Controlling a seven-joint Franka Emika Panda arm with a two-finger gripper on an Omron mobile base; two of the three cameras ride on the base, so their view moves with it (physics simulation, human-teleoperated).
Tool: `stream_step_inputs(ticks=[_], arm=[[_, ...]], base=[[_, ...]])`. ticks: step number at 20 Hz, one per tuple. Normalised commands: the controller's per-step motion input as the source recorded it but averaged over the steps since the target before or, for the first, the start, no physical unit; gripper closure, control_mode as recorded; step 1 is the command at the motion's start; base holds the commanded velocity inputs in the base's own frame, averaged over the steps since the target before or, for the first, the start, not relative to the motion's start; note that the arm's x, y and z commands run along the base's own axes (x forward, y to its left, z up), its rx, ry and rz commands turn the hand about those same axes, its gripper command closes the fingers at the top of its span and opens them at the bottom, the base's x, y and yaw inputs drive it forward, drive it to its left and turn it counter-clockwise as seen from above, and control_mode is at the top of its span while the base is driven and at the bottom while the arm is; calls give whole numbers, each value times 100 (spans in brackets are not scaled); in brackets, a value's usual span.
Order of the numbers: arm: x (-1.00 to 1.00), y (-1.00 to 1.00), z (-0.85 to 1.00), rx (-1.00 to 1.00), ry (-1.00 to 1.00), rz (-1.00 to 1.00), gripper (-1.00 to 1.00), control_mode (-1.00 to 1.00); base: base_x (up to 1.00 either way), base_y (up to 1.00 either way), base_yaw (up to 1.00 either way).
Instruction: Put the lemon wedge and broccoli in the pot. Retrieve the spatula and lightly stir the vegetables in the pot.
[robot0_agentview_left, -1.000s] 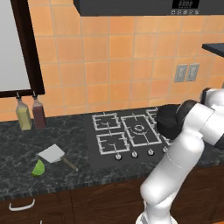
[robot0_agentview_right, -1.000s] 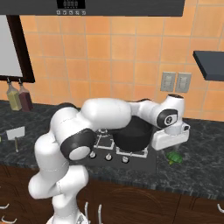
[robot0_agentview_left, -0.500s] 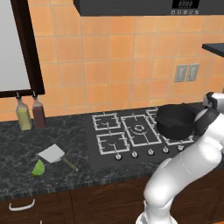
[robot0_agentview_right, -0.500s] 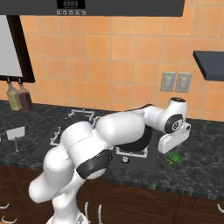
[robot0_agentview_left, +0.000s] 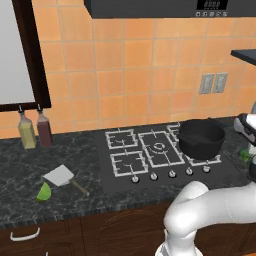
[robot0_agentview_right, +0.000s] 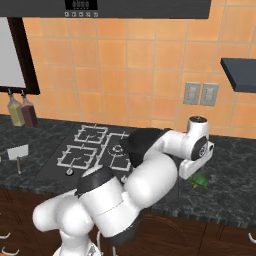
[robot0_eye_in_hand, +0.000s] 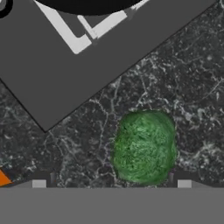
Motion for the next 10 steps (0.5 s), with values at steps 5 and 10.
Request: stream_step_inputs(ticks=[5, 10], arm=[[-17, 14, -51, -18, -19, 0, -100, -100], [0, -13, -20, -6, -24, 0, -100, -100]], base=[[0, 0, 0], [0, 0, 0]])
